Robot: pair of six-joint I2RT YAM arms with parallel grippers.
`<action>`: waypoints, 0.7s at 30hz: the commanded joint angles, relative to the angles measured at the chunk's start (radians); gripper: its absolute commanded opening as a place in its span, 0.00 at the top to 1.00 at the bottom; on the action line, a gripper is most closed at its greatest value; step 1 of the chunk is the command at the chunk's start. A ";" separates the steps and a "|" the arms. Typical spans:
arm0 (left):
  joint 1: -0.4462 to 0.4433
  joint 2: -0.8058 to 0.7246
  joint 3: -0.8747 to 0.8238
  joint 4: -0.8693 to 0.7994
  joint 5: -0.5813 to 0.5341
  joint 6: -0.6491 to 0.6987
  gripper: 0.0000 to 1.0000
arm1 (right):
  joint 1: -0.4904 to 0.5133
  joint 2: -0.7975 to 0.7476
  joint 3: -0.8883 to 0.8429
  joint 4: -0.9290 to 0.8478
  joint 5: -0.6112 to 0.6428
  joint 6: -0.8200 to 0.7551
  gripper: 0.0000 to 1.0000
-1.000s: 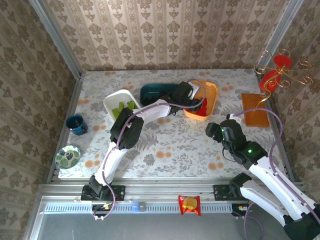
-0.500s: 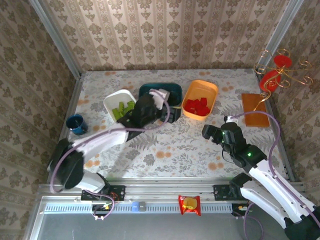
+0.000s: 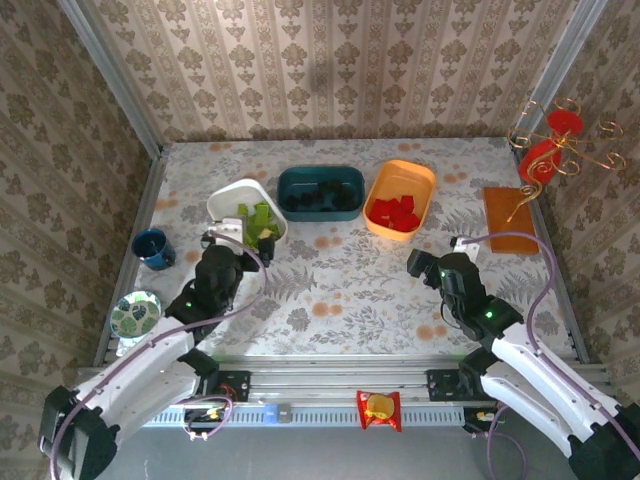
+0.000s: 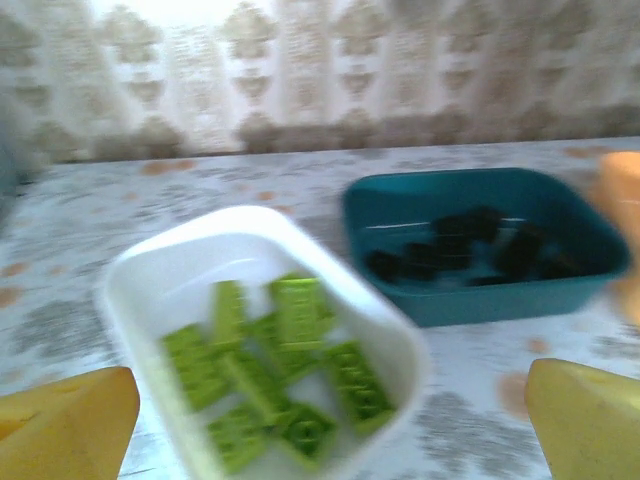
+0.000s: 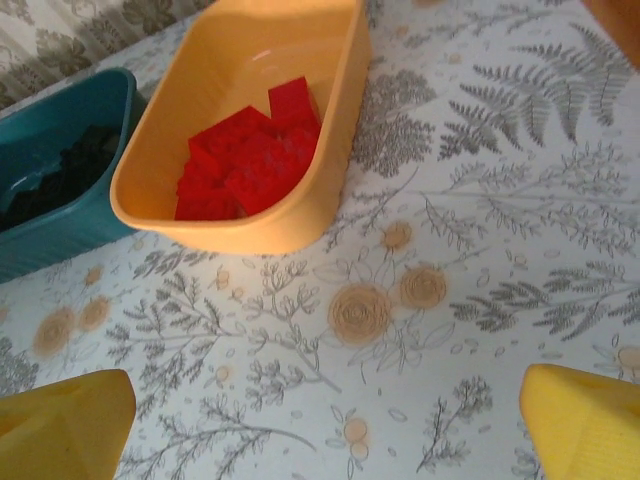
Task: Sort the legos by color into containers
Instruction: Reset both arms
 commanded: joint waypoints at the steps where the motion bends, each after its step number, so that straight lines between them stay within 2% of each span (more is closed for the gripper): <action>1: 0.113 0.031 0.035 0.090 -0.074 0.086 0.00 | -0.004 0.021 -0.010 0.127 0.100 -0.119 0.00; 3: 0.211 0.103 0.092 0.102 -0.008 0.172 0.00 | -0.007 0.032 -0.010 0.153 0.129 -0.148 0.00; 5: 0.280 0.201 0.156 0.055 0.005 0.275 0.00 | -0.010 0.032 -0.030 0.195 0.164 -0.145 0.00; 8: 0.369 0.308 0.154 0.024 0.113 0.342 0.00 | -0.021 0.003 -0.074 0.248 0.169 -0.146 0.00; 10: 0.404 0.353 0.114 0.068 0.130 0.355 0.00 | -0.028 -0.020 -0.096 0.258 0.172 -0.138 0.00; 14: 0.430 0.415 0.010 0.302 0.230 0.342 0.00 | -0.045 -0.059 -0.113 0.237 0.170 -0.133 0.00; 19: 0.446 0.588 -0.032 0.538 0.279 0.304 0.00 | -0.053 -0.071 -0.110 0.226 0.167 -0.140 0.00; 21: 0.447 0.621 0.000 0.507 0.300 0.320 0.00 | -0.054 -0.070 -0.111 0.224 0.167 -0.145 0.00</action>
